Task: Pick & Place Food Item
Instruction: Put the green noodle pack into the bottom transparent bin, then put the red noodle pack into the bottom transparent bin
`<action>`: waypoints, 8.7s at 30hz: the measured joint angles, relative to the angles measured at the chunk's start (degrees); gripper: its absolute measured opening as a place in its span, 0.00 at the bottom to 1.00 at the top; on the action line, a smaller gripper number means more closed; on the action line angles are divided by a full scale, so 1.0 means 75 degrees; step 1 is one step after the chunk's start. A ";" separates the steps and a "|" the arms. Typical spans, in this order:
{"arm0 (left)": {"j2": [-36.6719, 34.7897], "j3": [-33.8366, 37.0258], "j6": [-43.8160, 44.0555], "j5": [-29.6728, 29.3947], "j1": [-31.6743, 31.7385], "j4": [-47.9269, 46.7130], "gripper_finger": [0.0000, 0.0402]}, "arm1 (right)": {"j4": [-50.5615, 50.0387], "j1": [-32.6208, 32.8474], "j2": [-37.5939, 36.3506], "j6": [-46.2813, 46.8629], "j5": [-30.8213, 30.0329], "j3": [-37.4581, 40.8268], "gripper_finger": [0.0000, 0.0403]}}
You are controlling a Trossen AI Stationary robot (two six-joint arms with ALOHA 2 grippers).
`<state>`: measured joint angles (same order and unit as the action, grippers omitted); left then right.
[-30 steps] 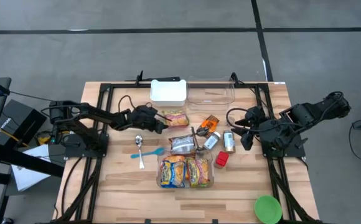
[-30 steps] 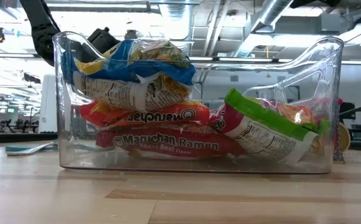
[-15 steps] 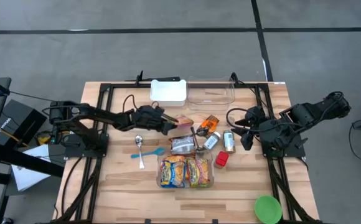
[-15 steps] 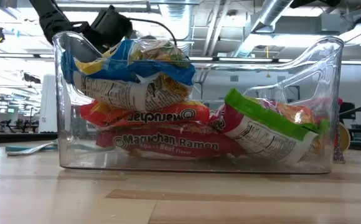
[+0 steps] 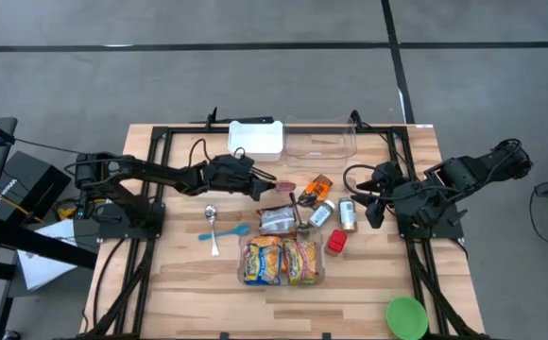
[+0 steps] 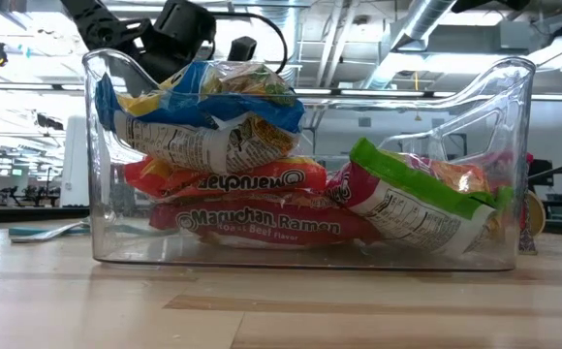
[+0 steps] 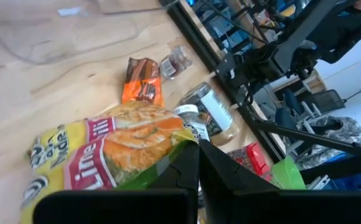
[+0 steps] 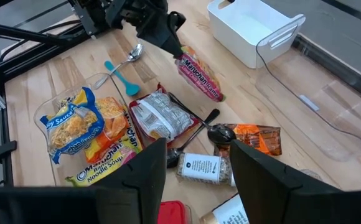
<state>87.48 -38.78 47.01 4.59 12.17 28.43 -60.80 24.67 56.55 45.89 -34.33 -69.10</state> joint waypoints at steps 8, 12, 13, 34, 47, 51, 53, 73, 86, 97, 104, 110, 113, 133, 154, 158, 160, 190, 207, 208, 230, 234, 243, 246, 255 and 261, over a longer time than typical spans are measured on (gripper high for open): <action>0.0000 -0.0237 -0.0106 -0.0014 0.0002 0.0010 0.00 | -0.0003 0.0000 0.0000 -0.0061 0.0000 0.0000 0.42; 0.0000 -0.0377 -0.0221 -0.0014 0.0002 0.0006 0.00 | -0.0003 0.0000 0.0000 -0.0059 0.0000 0.0000 0.42; 0.0000 -0.0422 -0.0225 -0.0014 0.0002 0.0010 0.00 | -0.0003 0.0000 0.0000 -0.0058 0.0000 0.0000 0.42; -0.0003 -0.1854 -0.1761 0.0829 -0.0608 -0.0308 0.00 | 0.0000 0.0000 0.0000 -0.0261 -0.0003 0.0000 0.42; -0.0003 -0.3024 -0.2348 0.0711 -0.1475 -0.1228 0.00 | 0.0030 -0.0122 0.0003 -0.0906 -0.0082 0.0000 0.42; -0.0003 -0.3317 -0.2438 0.0496 -0.1750 -0.1379 0.00 | 0.0082 -0.0319 0.0000 -0.1248 -0.0079 0.0000 0.42; -0.0006 -0.3361 -0.2437 0.0360 -0.1894 -0.1392 0.00 | 0.0090 -0.0415 0.0000 -0.1382 -0.0073 0.0000 0.42; -0.0005 -0.3363 -0.2636 -0.0365 -0.3227 -0.1438 0.00 | 0.1051 -0.0741 0.0003 -0.1521 -0.0029 0.0000 0.42; 0.0705 -0.3375 -0.2797 -0.1251 -0.3840 -0.1046 0.00 | 0.1317 -0.0025 0.0003 -0.2126 -0.0016 0.0000 0.42; 0.1211 -0.3366 -0.3199 -0.1921 -0.4253 -0.0256 0.00 | 0.1225 0.0402 -0.0052 -0.2202 -0.0022 0.0000 0.42; 0.1198 -0.3372 -0.3437 -0.2036 -0.4186 -0.0670 0.00 | 0.1221 0.0460 -0.0055 -0.2200 -0.0023 0.0000 0.42; 0.1205 -0.3360 -0.3440 -0.2035 -0.4186 -0.1664 0.00 | 0.1224 0.0460 -0.0052 -0.2197 -0.0024 0.0000 0.42; 0.1207 -0.3358 -0.3516 -0.2036 -0.4186 -0.1913 0.00 | 0.1224 0.0443 -0.0050 -0.2197 -0.0026 0.0000 0.42; 0.1968 -0.3381 -0.4425 -0.0830 -0.3616 -0.2147 0.00 | 0.1385 0.0233 -0.0050 -0.2293 -0.0058 0.0000 0.42; 0.2530 -0.3360 -0.4349 -0.1016 -0.4328 -0.0865 0.16 | 0.1351 0.0233 -0.0047 -0.2124 -0.0058 0.0000 0.42; 0.2530 -0.3414 -0.4161 -0.0759 -0.4404 -0.0857 0.29 | 0.1343 0.0233 -0.0047 -0.2124 -0.0058 0.0000 0.42; 0.2530 -0.3472 -0.4086 -0.0613 -0.4463 -0.1024 0.34 | 0.1342 0.0233 -0.0047 -0.2124 -0.0058 0.0000 0.42; 0.0978 -0.3594 -0.4324 -0.2487 -0.3096 -0.2812 0.10 | 0.1411 0.0236 -0.0041 -0.2110 -0.0461 0.0000 0.42; -0.0788 -0.3591 -0.7909 0.2509 -0.0160 -0.7677 0.42 | 0.1371 0.0036 -0.0041 -0.0921 -0.1265 0.0000 0.42; -0.0782 -0.3592 -0.8516 0.2538 -0.0115 -0.7934 0.45 | 0.1373 0.0008 -0.0041 -0.0915 -0.1265 0.0000 0.42; 0.0344 -0.1785 -1.0408 0.2299 0.0225 -0.5745 0.48 | 0.1386 -0.0615 -0.0043 -0.0772 -0.1033 0.0000 0.42; 0.0766 -0.1790 -1.0408 0.2287 0.0147 -0.5553 0.50 | 0.1376 -0.0618 -0.0042 -0.0732 -0.1003 0.0002 0.42; 0.1231 -0.1786 -1.0426 0.2262 0.0087 -0.5402 0.49 | 0.1378 -0.0600 -0.0041 -0.0629 -0.0982 0.0001 0.42; 0.1371 -0.1751 -1.0431 0.2290 0.0087 -0.5247 0.47 | 0.1377 -0.0600 -0.0041 -0.0629 -0.0985 0.0002 0.42; 0.1571 -0.1697 -1.0416 0.2274 0.0087 -0.5178 0.47 | 0.1359 -0.0600 -0.0041 -0.0639 -0.0982 0.0001 0.42; 0.1568 -0.1699 -1.0411 0.2234 0.0087 -0.5180 0.45 | 0.1341 -0.0600 -0.0041 -0.0694 -0.0976 0.0001 0.42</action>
<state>99.24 -51.53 -31.07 21.35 12.82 -10.42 -50.74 20.16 56.25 40.69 -41.65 -69.09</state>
